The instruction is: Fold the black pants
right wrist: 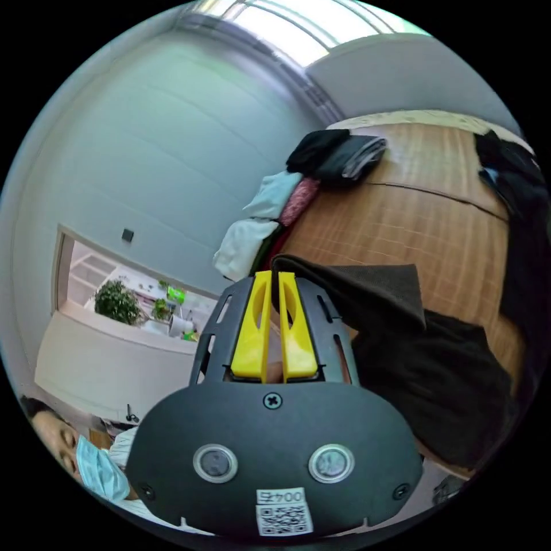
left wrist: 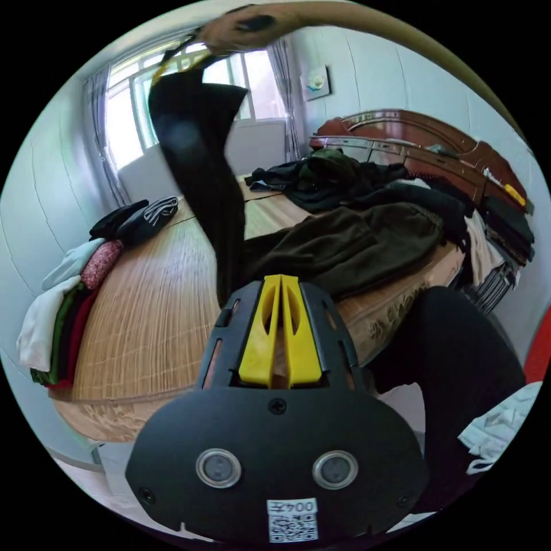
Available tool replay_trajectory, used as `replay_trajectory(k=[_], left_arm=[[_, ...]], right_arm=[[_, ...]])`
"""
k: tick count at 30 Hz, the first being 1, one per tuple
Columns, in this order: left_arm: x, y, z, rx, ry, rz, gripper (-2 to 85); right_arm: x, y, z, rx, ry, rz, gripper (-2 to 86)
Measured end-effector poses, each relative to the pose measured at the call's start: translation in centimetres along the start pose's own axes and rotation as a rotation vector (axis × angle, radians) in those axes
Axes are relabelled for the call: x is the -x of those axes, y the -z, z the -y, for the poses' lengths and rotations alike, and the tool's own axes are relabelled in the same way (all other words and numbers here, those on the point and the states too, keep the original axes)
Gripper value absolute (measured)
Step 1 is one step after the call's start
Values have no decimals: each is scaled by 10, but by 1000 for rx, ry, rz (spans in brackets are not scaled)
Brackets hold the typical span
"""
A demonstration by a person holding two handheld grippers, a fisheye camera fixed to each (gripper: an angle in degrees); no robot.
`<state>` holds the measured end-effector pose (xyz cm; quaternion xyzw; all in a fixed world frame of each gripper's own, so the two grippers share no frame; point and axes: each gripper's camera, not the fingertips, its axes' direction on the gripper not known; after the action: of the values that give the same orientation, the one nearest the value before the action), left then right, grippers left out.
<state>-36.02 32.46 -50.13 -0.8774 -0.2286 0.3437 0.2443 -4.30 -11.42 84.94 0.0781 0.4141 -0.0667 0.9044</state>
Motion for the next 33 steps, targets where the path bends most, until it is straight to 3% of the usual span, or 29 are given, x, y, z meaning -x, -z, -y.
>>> replay_trajectory(k=[4,6,8,10,12,16,19,24,26,30,33], left_arm=[[52,3,39,-7,87,15,10],[90,-3,46,45,173,91,10],[159,-11,38,138,377,122,8],[209,-13,20,181,534,130,6],[249,-9,-3,201,657,160,4],[310,8,-55,229,855,181,3],[318,38,-88,125,960,96,2],[269,74,-102,21,917,-57,4],[234,89,-98,-2,875,-116,7],[179,104,-84,-24,802,-203,17],[127,111,-55,-20,610,-237,40]], right_arm=[[121,-114,46,95,149,-69,52],[167,-170,53,159,272,-183,135],[207,-244,46,267,387,-429,164],[221,-269,28,243,459,-539,164],[216,-260,6,158,492,-472,151],[100,-181,-56,-22,271,76,101],[-38,-123,-132,-197,52,237,39],[-258,-37,-298,-485,-442,193,12],[-327,-2,-372,-589,-657,132,65],[-383,34,-433,-684,-778,109,125],[-415,46,-460,-714,-868,100,135]])
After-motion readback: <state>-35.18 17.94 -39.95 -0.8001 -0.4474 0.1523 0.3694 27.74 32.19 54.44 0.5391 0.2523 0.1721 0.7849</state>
